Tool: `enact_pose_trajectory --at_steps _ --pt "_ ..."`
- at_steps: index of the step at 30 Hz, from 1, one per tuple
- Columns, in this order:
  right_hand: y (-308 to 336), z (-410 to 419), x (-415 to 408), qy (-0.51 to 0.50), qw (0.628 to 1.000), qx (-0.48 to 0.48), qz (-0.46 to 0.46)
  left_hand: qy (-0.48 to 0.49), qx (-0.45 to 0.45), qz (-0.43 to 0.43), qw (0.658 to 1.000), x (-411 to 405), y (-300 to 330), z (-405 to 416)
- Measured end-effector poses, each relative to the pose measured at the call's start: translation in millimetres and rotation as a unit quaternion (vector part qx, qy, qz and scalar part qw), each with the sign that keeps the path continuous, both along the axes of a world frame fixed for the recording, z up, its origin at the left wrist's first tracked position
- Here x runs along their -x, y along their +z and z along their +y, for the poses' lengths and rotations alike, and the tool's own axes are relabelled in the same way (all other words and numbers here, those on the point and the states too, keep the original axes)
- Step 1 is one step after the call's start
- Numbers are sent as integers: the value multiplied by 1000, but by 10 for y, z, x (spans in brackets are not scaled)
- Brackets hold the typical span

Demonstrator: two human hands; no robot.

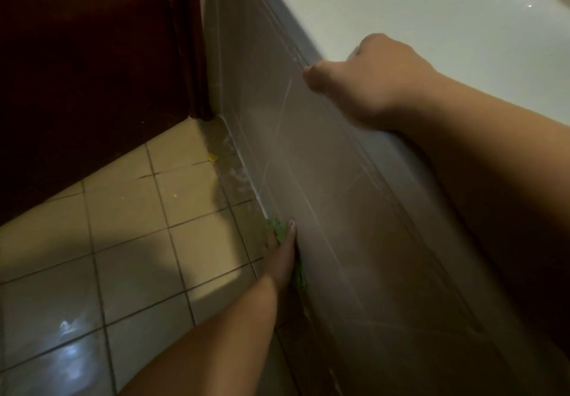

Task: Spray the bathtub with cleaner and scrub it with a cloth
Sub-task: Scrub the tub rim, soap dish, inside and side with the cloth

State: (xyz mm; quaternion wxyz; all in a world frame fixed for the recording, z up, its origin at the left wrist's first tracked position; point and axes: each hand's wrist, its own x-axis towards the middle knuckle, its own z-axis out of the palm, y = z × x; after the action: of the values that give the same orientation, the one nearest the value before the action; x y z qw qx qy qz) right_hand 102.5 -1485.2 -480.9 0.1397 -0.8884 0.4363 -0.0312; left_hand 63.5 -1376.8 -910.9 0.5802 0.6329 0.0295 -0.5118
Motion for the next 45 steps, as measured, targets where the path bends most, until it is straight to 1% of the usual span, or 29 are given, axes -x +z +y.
enact_pose_trajectory --at_steps 2,3,5,7,10,12,13,14,16,19,23,25,26,28,31,34,36,38,39,41,44,45 --pt "14 25 51 1 1000 -3 -7 15 6 -8 1000 -83 451 -5" --pt "15 44 76 0 1000 -2 -11 20 15 -32 999 -107 778 11" --pt "27 97 135 -4 1000 0 -15 32 55 -108 992 -112 1475 42" --pt "40 158 227 -11 1000 0 -14 31 98 -190 976 -27 2113 125" --pt "52 254 388 -20 1000 -2 -5 14 172 -313 934 234 2767 305" --pt "52 320 514 -25 1000 -3 3 20 207 -400 893 406 2955 419" --pt "46 352 583 -28 1000 -5 7 19 214 -422 881 461 2992 463" --pt "40 385 652 -31 999 -6 12 17 216 -426 878 495 2962 490" --pt "25 436 761 -34 999 -8 20 14 215 -401 891 530 2766 507" --pt "23 471 823 -38 999 -3 23 24 157 -361 919 568 2247 465" --pt "-4 441 784 -37 999 8 18 2 76 -219 973 599 1541 491" --pt "-23 415 767 -37 999 11 13 -28 23 -132 991 590 1254 503" --pt "-27 404 764 -37 999 12 12 -44 -2 -97 994 579 1128 501" --pt "-29 377 760 -35 999 12 6 -61 -38 -54 996 540 938 485" --pt "-36 345 747 -30 999 10 -2 -50 -31 2 998 513 681 431" --pt "-26 353 752 -29 1000 1 -3 -15 -21 42 999 593 421 399" --pt "-7 384 761 -27 1000 -3 5 -11 -5 41 999 569 506 380" --pt "17 444 777 -25 1000 -6 15 1 23 9 1000 485 906 388" --pt "32 479 794 -24 1000 -8 18 11 42 -20 999 478 1203 400" --pt "67 548 868 -27 999 -16 21 19 61 -105 992 516 1725 417" --pt "109 667 1086 -32 998 -36 26 9 104 -239 965 707 2410 558" --pt "107 704 1176 -33 998 -40 27 -2 119 -261 958 813 2636 622"
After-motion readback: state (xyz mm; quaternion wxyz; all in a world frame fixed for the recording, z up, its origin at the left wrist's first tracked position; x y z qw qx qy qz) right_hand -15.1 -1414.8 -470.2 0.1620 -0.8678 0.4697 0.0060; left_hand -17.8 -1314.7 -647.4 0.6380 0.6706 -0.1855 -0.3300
